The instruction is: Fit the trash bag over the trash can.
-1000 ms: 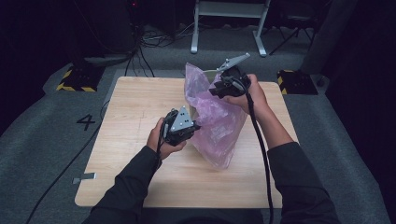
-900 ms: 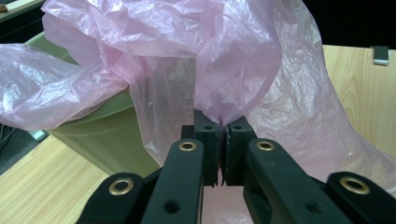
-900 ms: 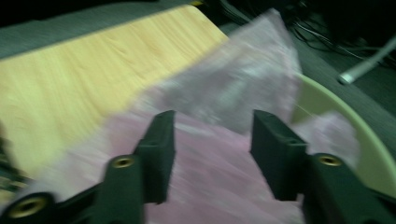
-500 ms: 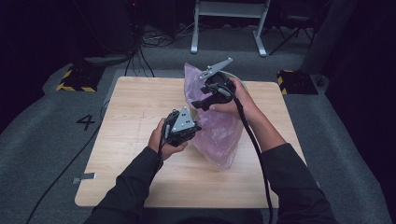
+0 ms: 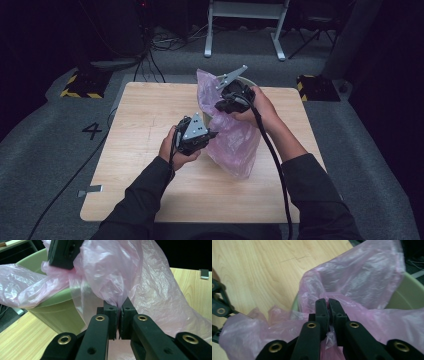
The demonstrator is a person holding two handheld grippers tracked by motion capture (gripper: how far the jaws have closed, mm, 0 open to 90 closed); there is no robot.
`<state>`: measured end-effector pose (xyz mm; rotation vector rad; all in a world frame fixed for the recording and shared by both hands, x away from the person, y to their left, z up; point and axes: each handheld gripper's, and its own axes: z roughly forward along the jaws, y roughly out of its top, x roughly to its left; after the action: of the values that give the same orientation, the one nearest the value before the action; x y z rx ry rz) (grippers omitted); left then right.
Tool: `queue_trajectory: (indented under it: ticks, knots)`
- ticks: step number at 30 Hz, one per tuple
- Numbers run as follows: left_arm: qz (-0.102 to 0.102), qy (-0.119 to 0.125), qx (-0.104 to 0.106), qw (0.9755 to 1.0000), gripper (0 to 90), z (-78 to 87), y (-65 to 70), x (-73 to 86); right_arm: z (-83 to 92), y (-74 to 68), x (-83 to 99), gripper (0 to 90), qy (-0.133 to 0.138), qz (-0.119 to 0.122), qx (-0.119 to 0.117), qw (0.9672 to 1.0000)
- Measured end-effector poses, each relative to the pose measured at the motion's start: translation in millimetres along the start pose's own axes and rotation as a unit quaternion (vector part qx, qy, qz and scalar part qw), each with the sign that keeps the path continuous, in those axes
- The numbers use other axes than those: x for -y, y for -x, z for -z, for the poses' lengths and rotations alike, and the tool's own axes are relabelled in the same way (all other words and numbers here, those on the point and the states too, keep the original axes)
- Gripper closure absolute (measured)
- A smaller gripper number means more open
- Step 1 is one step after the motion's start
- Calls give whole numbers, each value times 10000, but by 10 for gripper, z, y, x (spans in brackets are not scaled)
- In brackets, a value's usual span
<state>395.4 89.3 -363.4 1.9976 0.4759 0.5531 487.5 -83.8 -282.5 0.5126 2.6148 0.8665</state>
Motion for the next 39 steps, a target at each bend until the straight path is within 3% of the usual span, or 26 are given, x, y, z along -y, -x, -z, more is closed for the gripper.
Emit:
queue_trajectory:
  ticks: [4,7,11,17,19,21,23,24,27,30,33,39]
  knots:
    - [9,58,-49,10000,871,21,-12,-16,58,93,35,878,93,-206,171,9996]
    - [-15,89,-102,9999,875,44,-22,-35,74,212,112,879,-73,-385,582,9975]
    - [-40,106,-143,9998,877,44,-36,-67,74,282,178,878,-160,-531,614,9966]
    - [-93,124,-249,9996,874,5,-57,-141,5,355,249,863,-538,-598,821,9934]
    - [-82,142,-283,9995,873,-4,-75,-170,-41,373,263,815,-679,-576,889,9921]
    - [-100,124,-303,9994,873,-7,-102,-194,-69,390,272,686,-696,-592,1002,9908]
    - [-64,143,-347,9993,873,1,-131,-210,-54,421,287,565,-502,-653,1006,9915]
    - [-107,111,-377,9992,872,7,-150,-214,-25,440,298,499,-282,-692,937,9928]
    - [-32,83,-399,9992,871,12,-197,-209,67,470,333,359,76,-904,983,9910]
    - [83,108,-410,9991,871,23,-243,-191,213,482,393,288,580,-1017,968,9884]
    - [133,75,-437,9989,870,44,-285,-166,379,460,482,278,1012,-1046,794,9862]
    - [241,52,-529,9983,866,98,-366,-108,609,281,776,264,1517,-838,638,9828]
